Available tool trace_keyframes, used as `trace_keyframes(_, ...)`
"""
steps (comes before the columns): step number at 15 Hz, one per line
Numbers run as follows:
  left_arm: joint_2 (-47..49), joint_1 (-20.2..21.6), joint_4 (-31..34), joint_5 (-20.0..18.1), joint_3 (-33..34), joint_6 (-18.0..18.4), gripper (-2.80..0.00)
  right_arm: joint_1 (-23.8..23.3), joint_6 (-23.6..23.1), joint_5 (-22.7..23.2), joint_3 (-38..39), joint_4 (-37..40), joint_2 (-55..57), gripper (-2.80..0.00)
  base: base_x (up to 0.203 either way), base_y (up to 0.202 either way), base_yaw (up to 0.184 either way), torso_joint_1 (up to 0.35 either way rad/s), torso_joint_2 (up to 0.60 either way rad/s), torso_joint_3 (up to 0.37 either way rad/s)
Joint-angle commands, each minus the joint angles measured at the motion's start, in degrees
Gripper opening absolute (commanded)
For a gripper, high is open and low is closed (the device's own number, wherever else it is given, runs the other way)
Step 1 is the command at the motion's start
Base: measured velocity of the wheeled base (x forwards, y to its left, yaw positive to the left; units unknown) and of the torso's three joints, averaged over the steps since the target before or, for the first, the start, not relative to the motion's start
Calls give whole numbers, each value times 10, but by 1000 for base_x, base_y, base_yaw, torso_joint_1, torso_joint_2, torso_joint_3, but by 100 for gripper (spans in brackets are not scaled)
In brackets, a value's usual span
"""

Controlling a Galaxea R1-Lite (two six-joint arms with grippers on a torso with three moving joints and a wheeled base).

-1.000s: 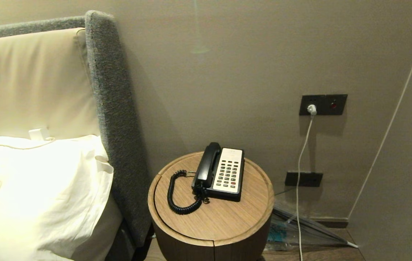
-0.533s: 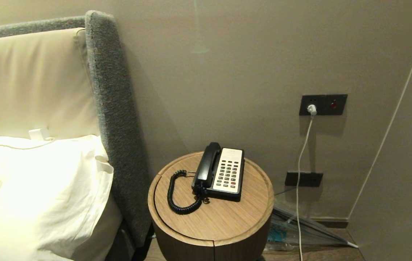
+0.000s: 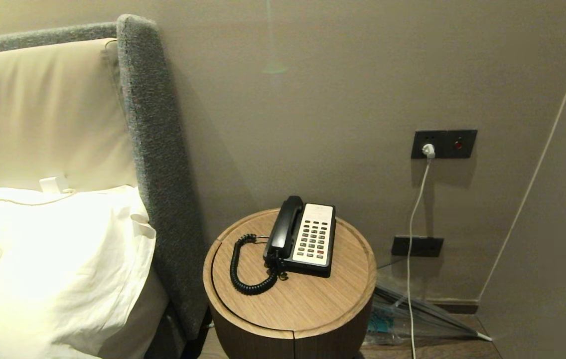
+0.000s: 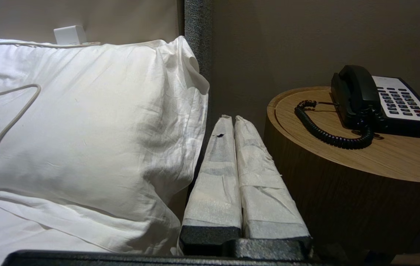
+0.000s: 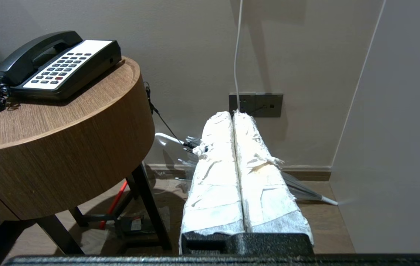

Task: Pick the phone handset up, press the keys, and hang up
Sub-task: Pick up the desk phone handset

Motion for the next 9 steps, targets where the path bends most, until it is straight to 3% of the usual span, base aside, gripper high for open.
trace_keyframes(1, 1, 0, 0, 0, 23, -1, -280, 0, 0, 0, 0, -1, 0, -280, 0, 0, 0, 0, 0, 0)
trace_keyframes(9, 1, 0, 0, 0, 23, -5, -280, 0, 0, 0, 0, 0, 0, -280, 0, 0, 0, 2, 1, -168)
